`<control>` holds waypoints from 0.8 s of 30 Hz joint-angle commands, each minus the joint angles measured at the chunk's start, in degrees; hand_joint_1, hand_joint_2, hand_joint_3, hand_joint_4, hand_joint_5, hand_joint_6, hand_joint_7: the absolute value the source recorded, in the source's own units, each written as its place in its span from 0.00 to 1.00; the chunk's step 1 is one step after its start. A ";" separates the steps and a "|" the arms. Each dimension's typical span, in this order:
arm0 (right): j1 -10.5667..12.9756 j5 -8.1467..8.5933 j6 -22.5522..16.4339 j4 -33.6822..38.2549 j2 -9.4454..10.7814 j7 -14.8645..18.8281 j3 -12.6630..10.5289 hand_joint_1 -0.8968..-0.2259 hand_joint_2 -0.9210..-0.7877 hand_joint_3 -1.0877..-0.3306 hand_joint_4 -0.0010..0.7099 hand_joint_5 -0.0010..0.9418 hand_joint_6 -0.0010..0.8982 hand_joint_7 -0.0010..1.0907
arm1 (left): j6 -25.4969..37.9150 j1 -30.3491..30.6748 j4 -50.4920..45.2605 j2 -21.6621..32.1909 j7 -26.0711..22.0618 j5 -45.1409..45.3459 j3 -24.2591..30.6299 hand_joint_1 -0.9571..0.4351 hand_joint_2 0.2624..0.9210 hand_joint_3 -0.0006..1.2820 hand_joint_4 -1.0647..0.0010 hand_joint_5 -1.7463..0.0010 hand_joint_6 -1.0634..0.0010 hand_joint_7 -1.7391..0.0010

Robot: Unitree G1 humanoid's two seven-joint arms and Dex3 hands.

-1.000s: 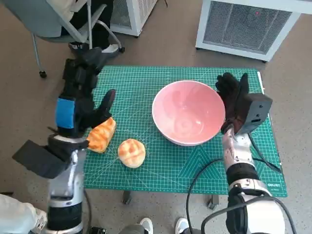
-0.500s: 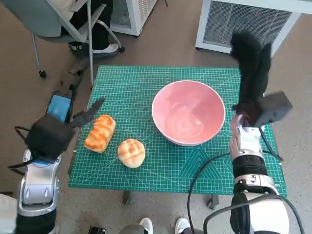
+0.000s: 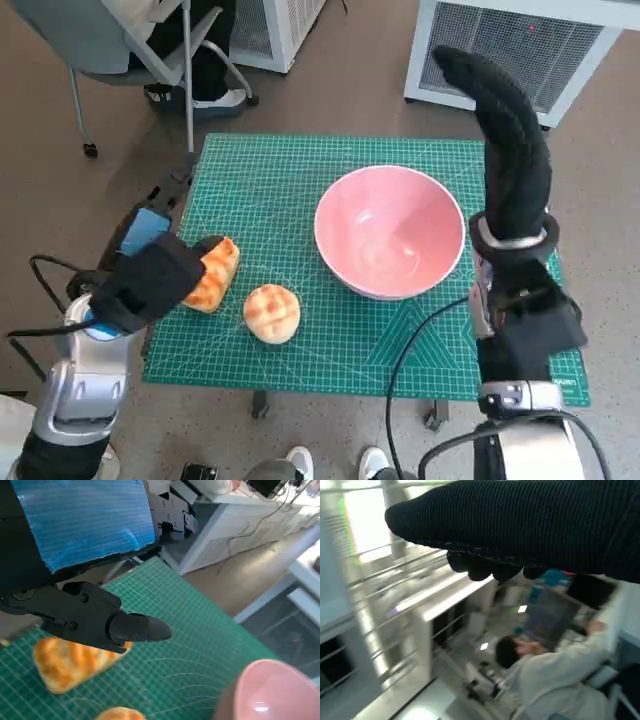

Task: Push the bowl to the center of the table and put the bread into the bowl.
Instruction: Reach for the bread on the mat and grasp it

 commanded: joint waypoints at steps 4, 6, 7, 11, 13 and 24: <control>4.07 -2.99 2.71 -4.86 -0.54 -1.28 0.57 0.49 0.00 0.45 0.40 0.02 0.02 0.64 | 3.64 0.77 -0.84 2.37 -2.74 3.55 -2.80 0.39 1.00 0.10 0.81 0.99 0.73 0.97; 4.13 -3.71 2.97 -4.76 -0.38 -1.97 0.48 0.49 0.00 0.45 0.40 0.02 0.02 0.64 | 4.61 0.89 -1.19 2.88 -3.61 4.52 -3.78 0.38 1.00 0.10 0.81 0.99 0.73 0.97; 4.14 -4.02 3.10 -4.71 -0.31 -2.28 0.45 0.49 0.00 0.45 0.40 0.02 0.02 0.64 | 4.93 0.91 -1.24 3.04 -3.90 4.86 -4.11 0.38 1.00 0.10 0.81 0.99 0.73 0.97; 4.19 -4.98 3.63 -4.56 -0.17 -3.39 0.61 0.50 0.00 0.45 0.41 0.02 0.01 0.65 | 5.90 1.03 -1.07 3.32 -4.79 6.20 -5.29 0.37 1.00 0.11 0.81 0.99 0.72 0.98; 4.22 -5.53 3.87 -4.47 -0.12 -3.99 0.68 0.50 0.00 0.45 0.41 0.02 0.01 0.66 | 6.32 1.11 -0.89 3.42 -5.24 6.77 -5.85 0.37 1.00 0.11 0.81 0.99 0.72 0.98; 4.94 -5.54 5.14 -4.92 0.20 -4.93 1.51 0.50 0.00 0.45 0.43 0.02 0.00 0.66 | 7.76 1.63 1.13 3.19 -7.07 8.83 -8.69 0.35 1.00 0.12 0.81 1.00 0.74 0.99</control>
